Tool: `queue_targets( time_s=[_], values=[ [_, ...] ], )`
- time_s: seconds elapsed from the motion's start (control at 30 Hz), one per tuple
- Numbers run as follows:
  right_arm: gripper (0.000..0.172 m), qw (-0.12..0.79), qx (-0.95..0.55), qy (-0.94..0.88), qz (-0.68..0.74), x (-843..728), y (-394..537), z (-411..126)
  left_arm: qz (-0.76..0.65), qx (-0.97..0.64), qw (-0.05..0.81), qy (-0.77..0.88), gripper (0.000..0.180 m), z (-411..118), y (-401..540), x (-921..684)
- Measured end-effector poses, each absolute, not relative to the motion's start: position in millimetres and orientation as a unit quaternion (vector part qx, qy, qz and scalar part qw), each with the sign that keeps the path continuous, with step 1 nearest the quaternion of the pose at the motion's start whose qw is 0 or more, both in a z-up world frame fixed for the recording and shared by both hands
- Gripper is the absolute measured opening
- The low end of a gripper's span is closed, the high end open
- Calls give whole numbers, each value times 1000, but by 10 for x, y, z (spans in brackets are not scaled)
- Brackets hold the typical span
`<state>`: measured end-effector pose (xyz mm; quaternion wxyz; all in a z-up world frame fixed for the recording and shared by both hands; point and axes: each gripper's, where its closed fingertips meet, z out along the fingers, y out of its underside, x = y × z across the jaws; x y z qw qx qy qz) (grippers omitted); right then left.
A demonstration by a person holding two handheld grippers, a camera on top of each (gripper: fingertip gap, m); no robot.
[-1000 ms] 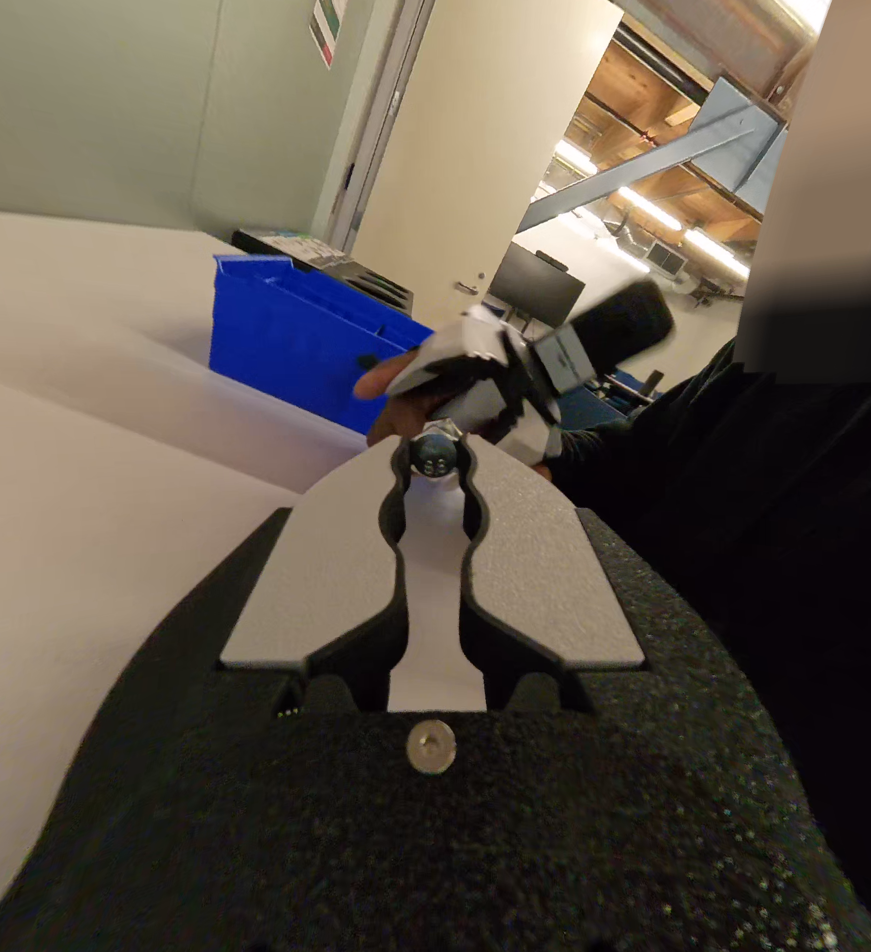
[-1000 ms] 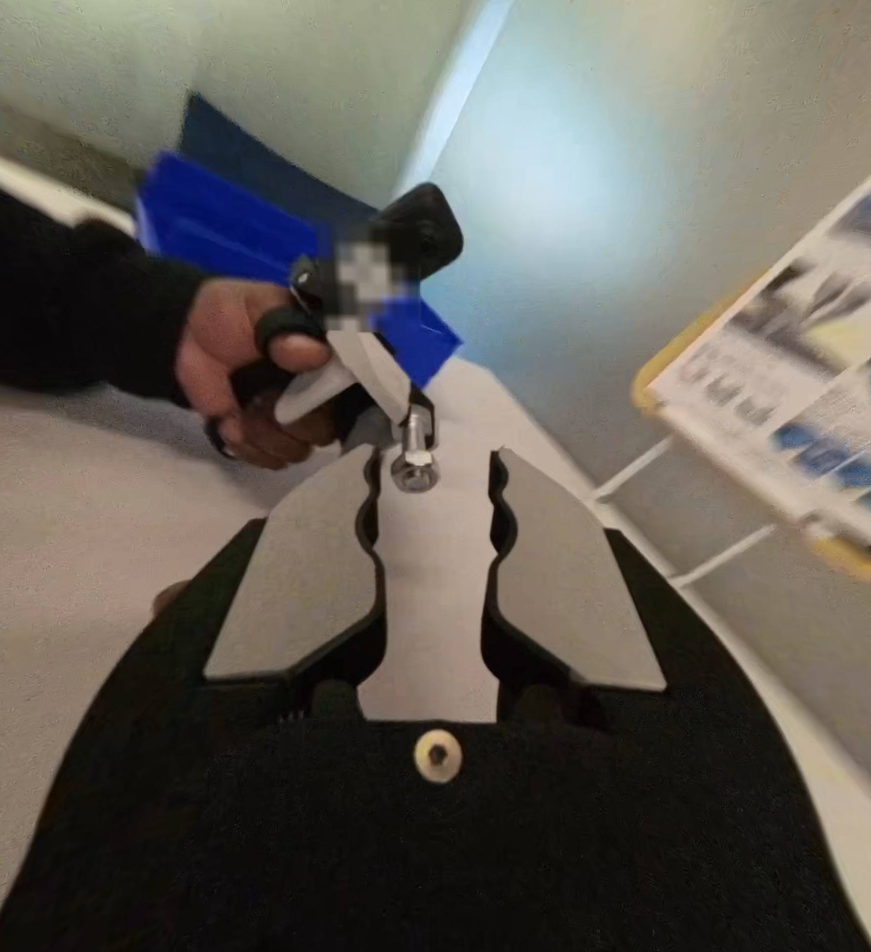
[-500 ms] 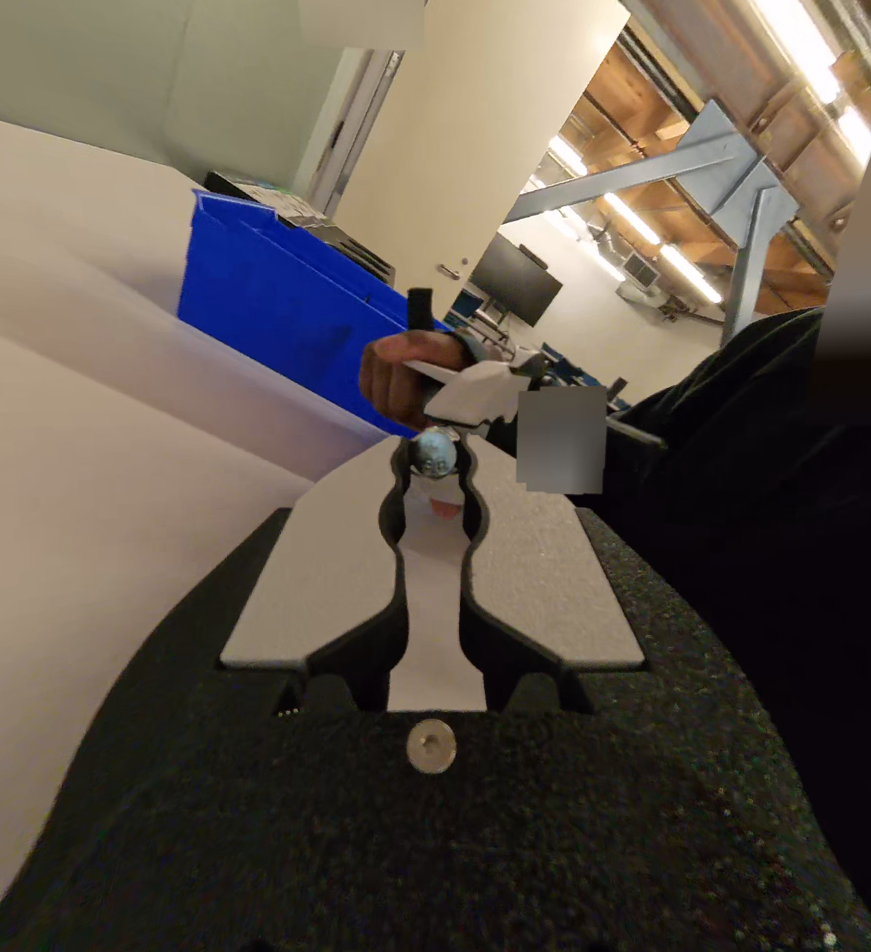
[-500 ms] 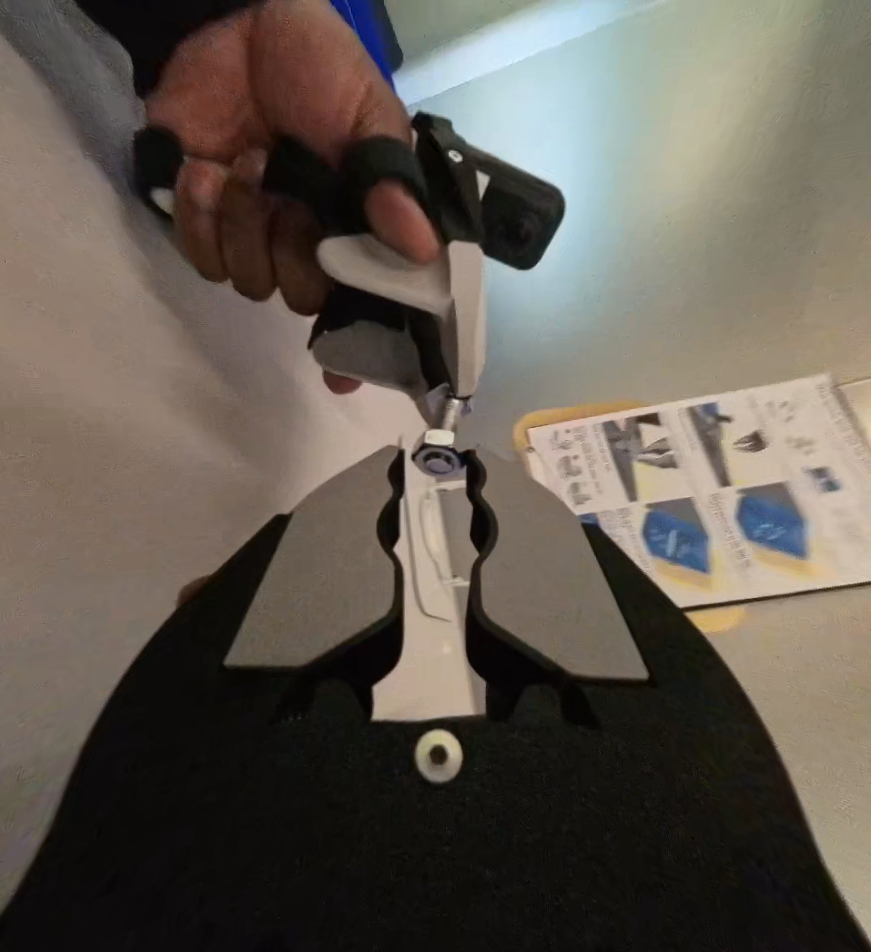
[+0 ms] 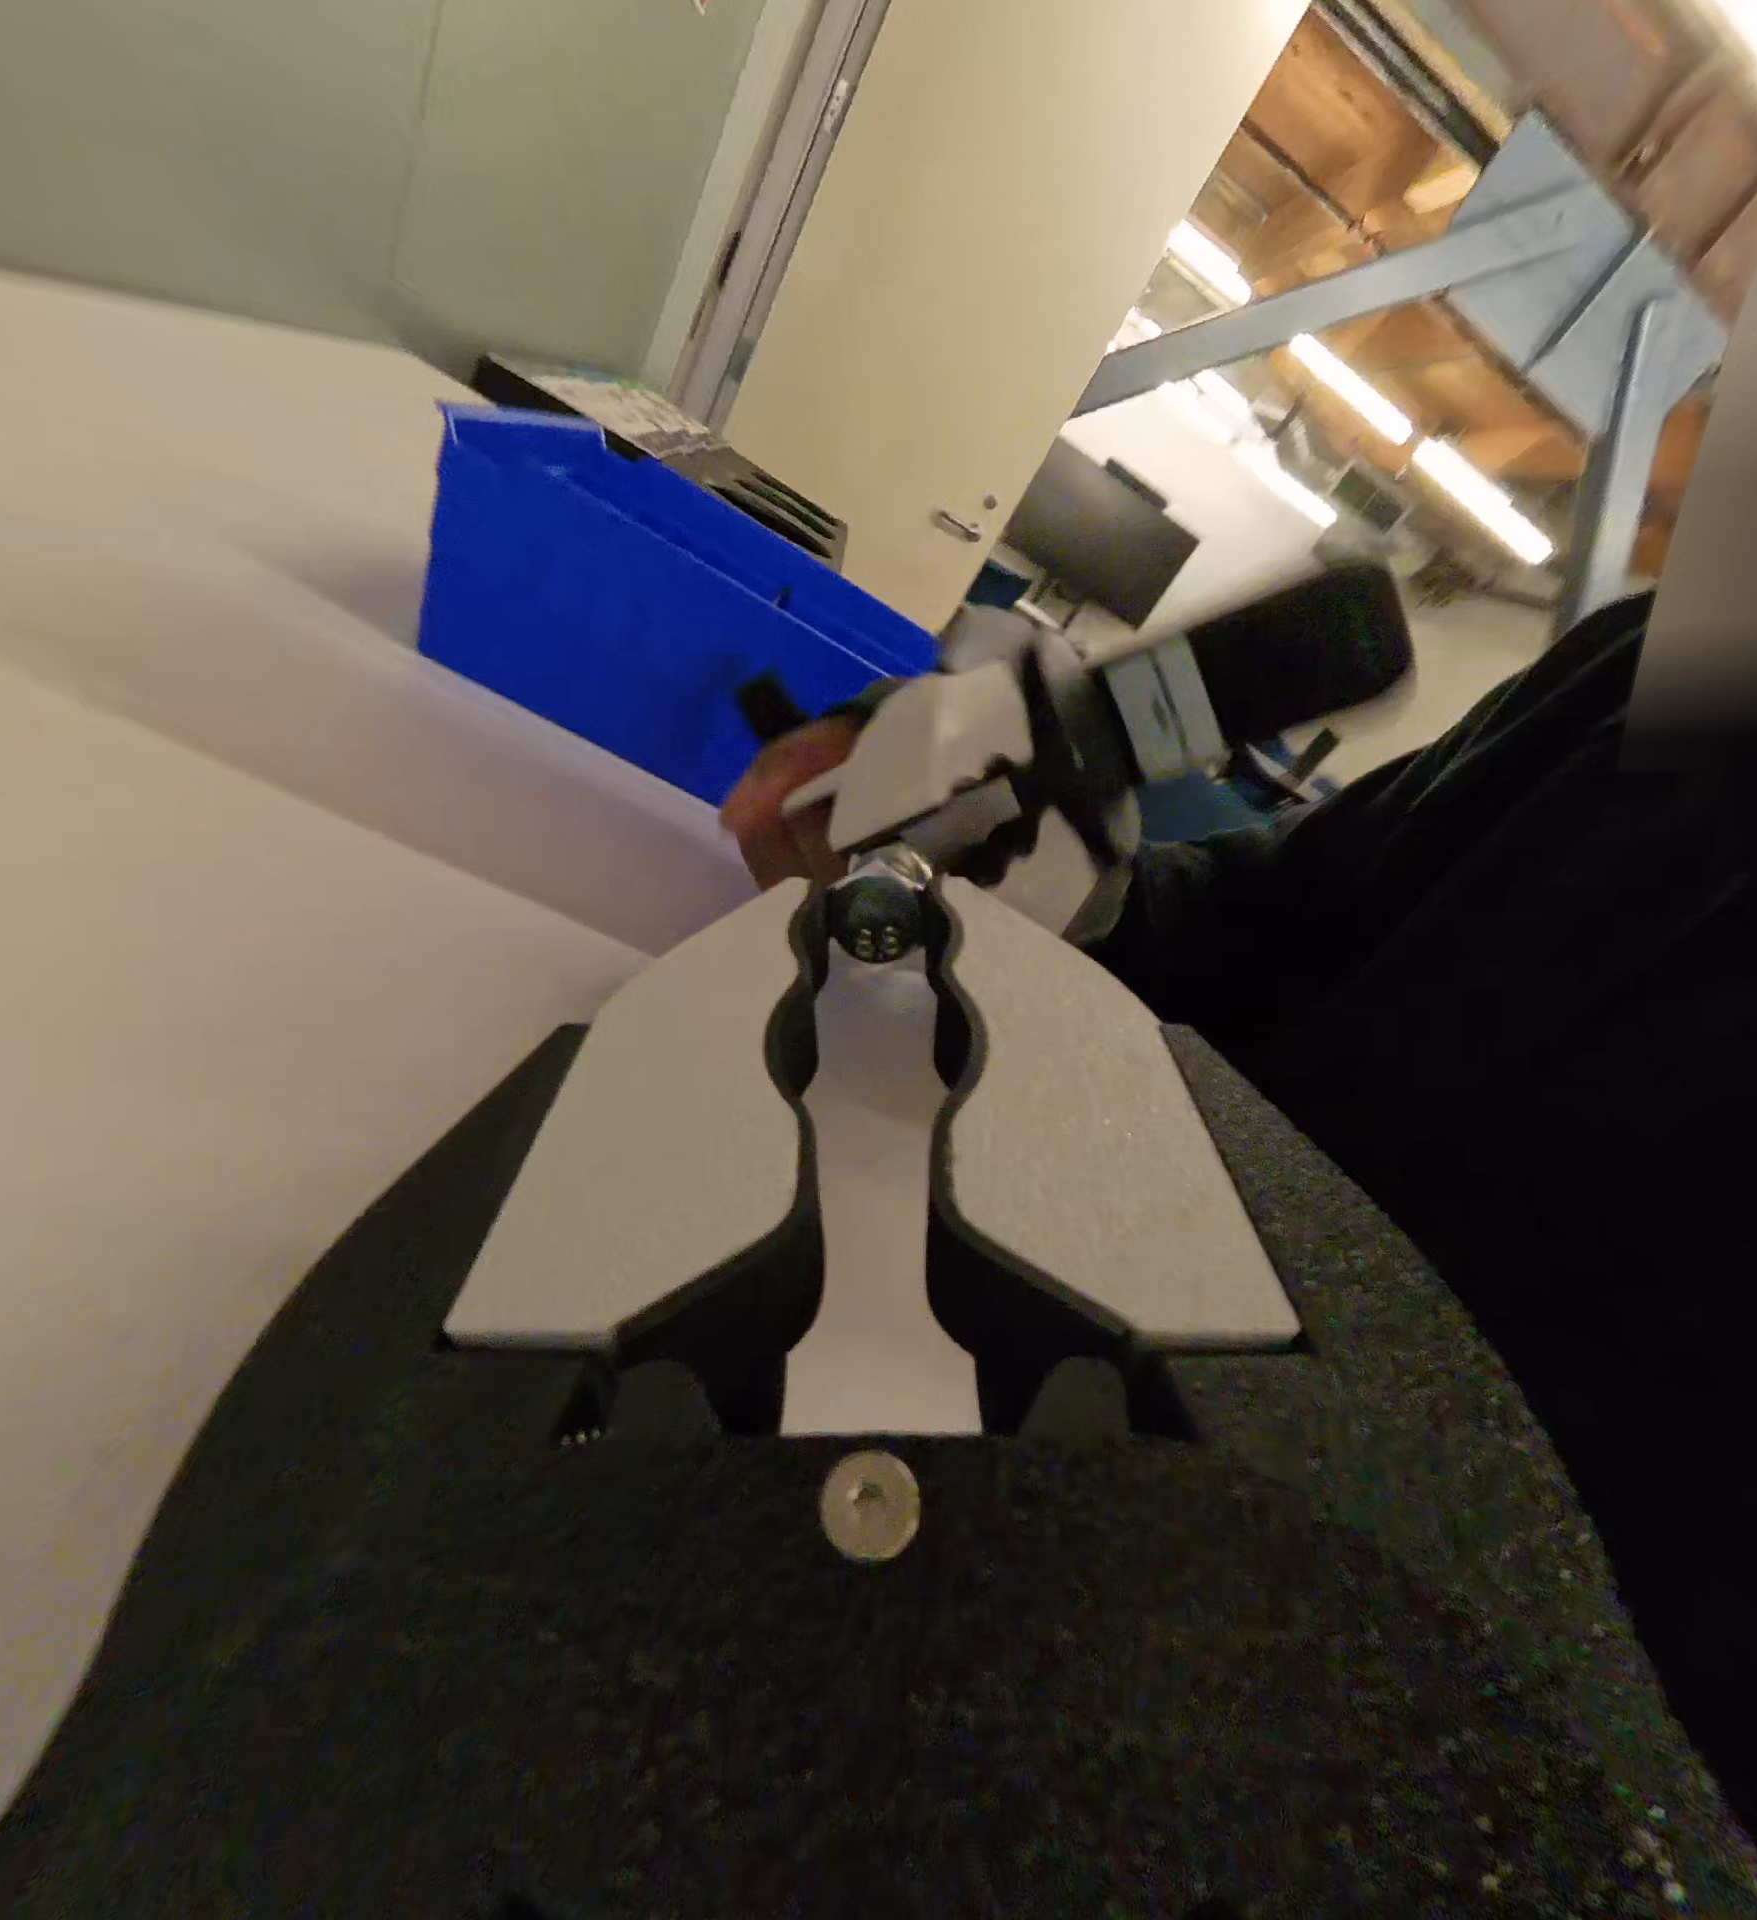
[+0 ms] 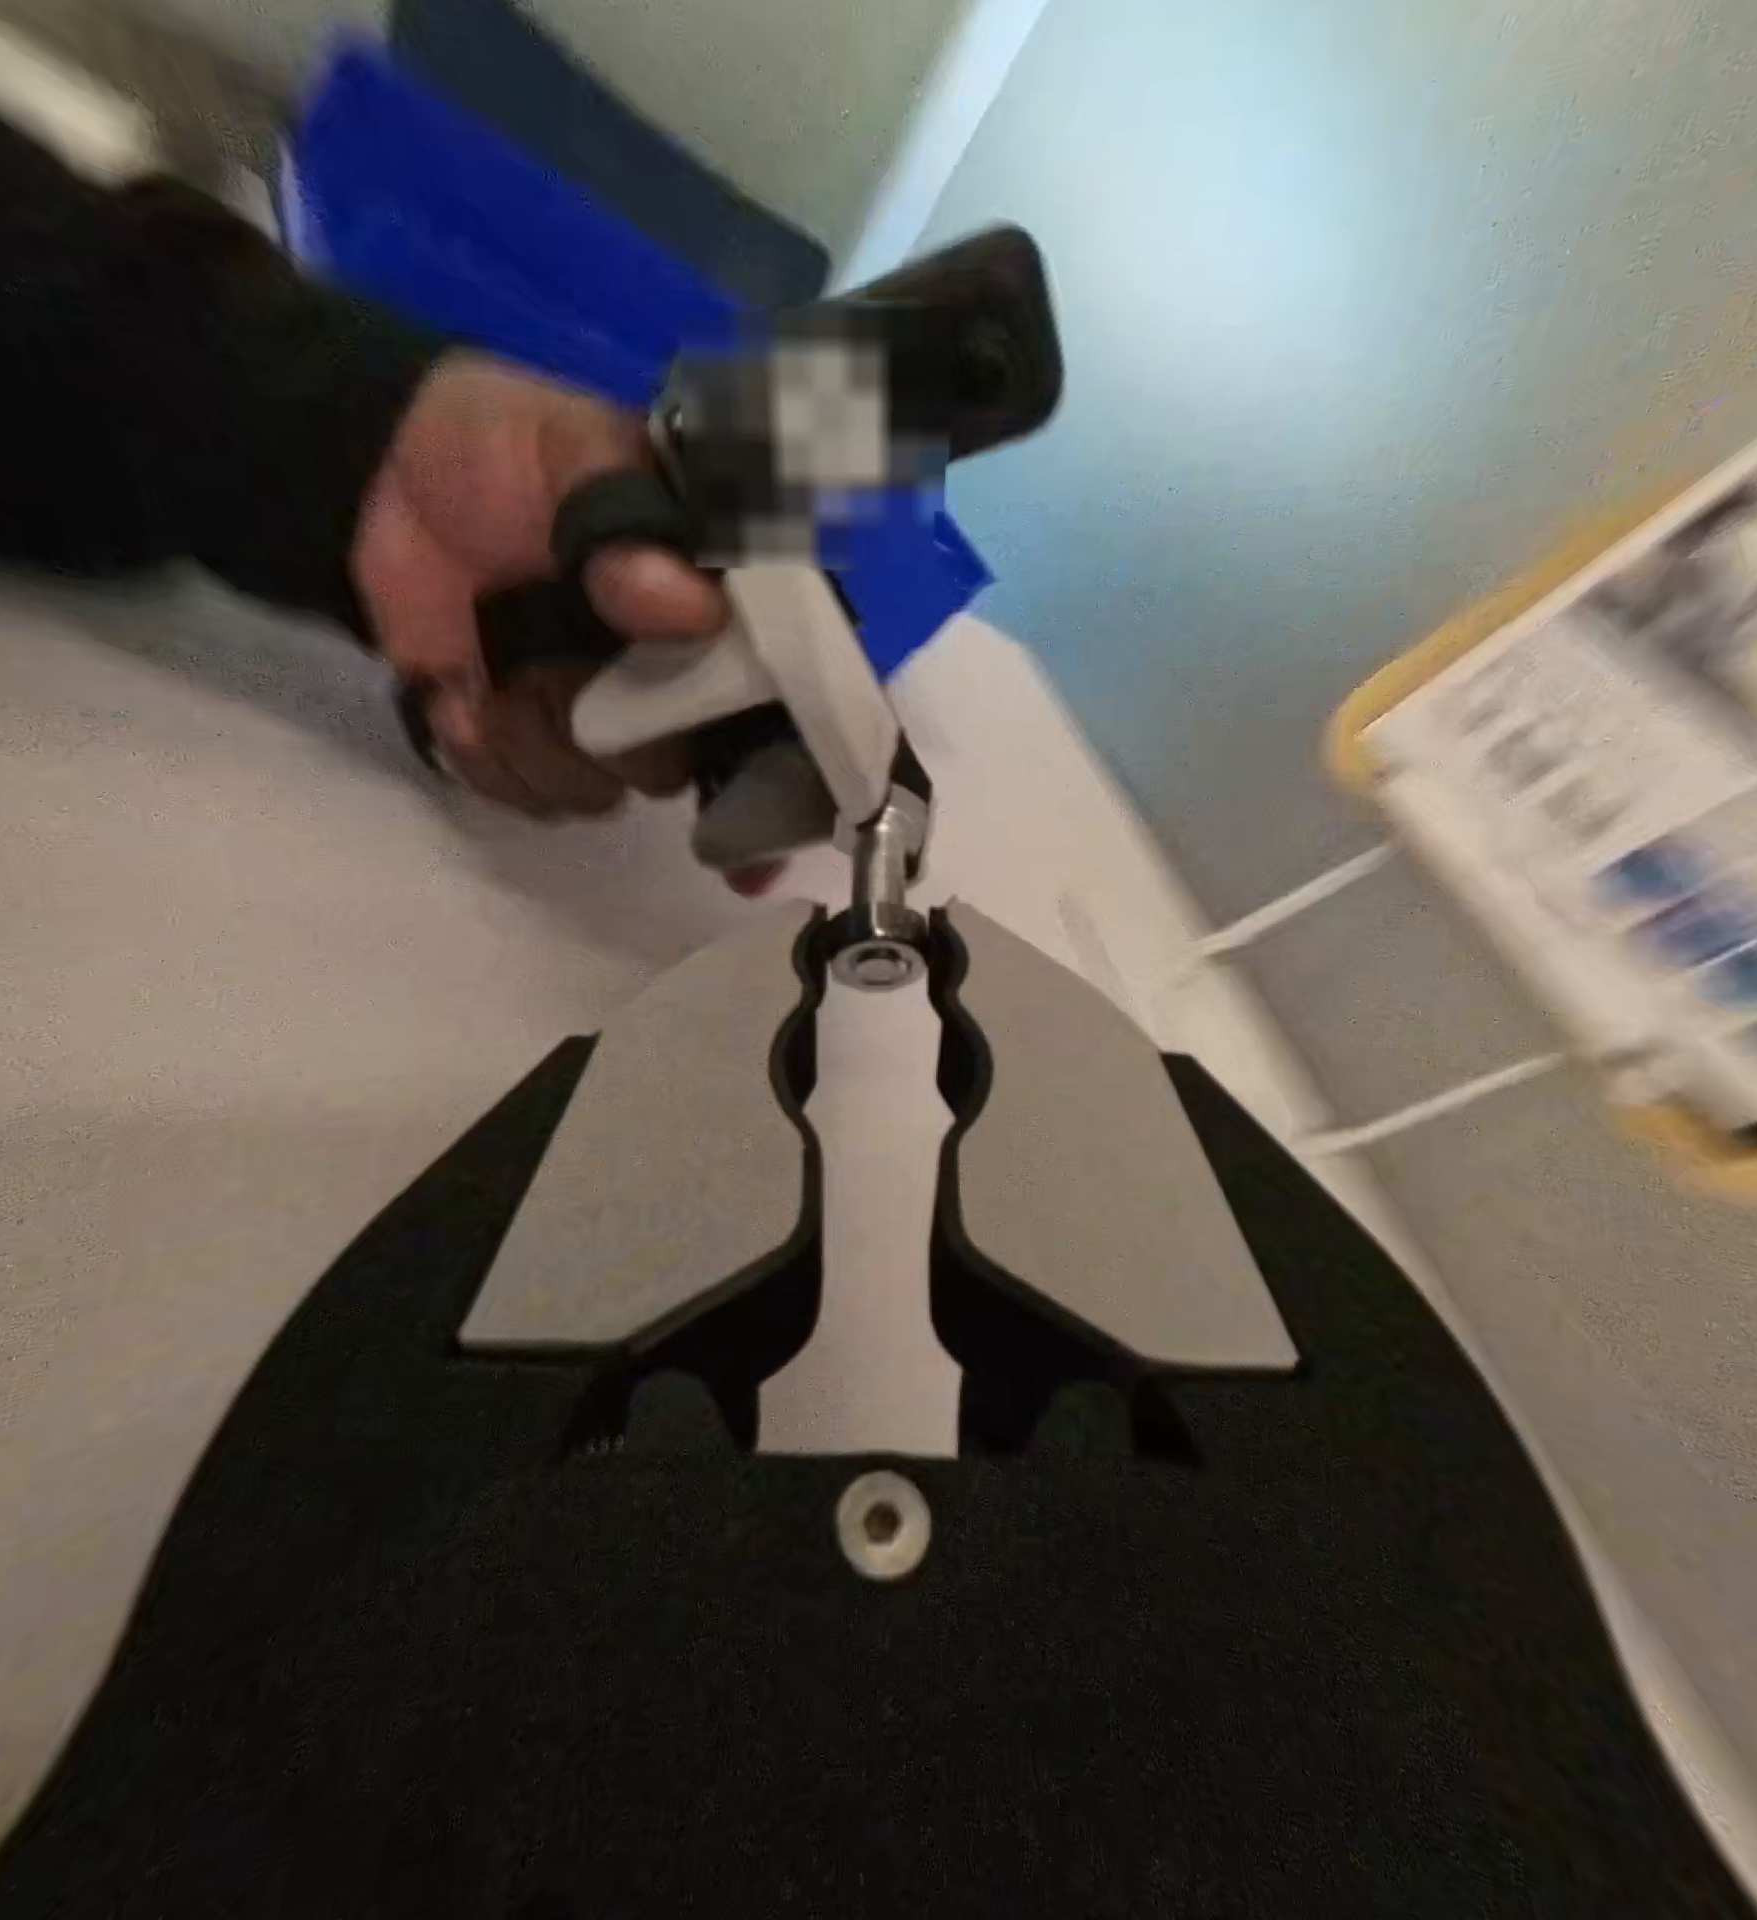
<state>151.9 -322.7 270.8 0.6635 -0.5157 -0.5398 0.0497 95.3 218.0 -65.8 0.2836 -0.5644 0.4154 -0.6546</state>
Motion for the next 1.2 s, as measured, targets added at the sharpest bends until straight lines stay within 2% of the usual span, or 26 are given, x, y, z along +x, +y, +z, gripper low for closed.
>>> queue_targets(
  time_s=[0.07,0.1,0.13,0.23,0.3,0.4,0.47,0.5,0.53,0.63,0.73,0.8,0.83,0.93,1.0,1.07,1.17,1.2],
  values=[
    [18,669,-383,-616,-163,1530,-3249,2647,-675,-568,254,397,17,-697,2174,958],
    [18,657,-364,-629,-200,1542,-3241,2609,-671,-573,257,396,17,-725,2191,969],
    [20,658,-390,-622,-168,1544,-3238,2602,-661,-576,266,401,17,-749,2206,976],
    [38,671,-526,-518,68,1559,-3232,2794,-651,-562,306,408,17,-672,2248,952],
    [47,643,-593,-432,220,1593,-3194,2905,-624,-554,350,427,17,-627,2284,925],
    [42,574,-645,-336,376,1605,-3150,2898,-607,-531,381,453,17,-563,2241,912],
    [34,526,-663,-321,425,1560,-3182,2803,-605,-522,383,464,17,-554,2194,927],
    [23,504,-664,-332,440,1519,-3240,2759,-600,-524,382,468,17,-574,2188,933],
    [19,496,-667,-345,437,1496,-3271,2718,-603,-522,377,471,17,-585,2173,939],
    [18,569,-638,-409,320,1521,-3237,2707,-618,-530,364,453,17,-583,2189,945],
    [19,683,-494,-537,0,1566,-3217,2724,-659,-554,304,408,17,-617,2209,957],
    [20,685,-351,-601,-213,1553,-3271,2669,-689,-553,276,379,17,-609,2212,961],
    [21,677,-342,-612,-225,1543,-3282,2614,-693,-553,277,370,17,-607,2233,957],
    [54,700,-495,-515,8,1552,-3256,2737,-692,-543,303,366,17,-560,2285,925],
    [57,683,-565,-425,183,1580,-3248,2881,-686,-532,325,376,17,-503,2284,904],
    [51,641,-604,-351,318,1601,-3233,2926,-666,-524,352,397,17,-475,2266,900],
    [41,555,-647,-319,414,1543,-3236,2747,-652,-510,369,424,17,-455,2196,923],
    [29,537,-652,-326,423,1515,-3265,2687,-652,-507,368,427,17,-453,2174,934]
  ],
)
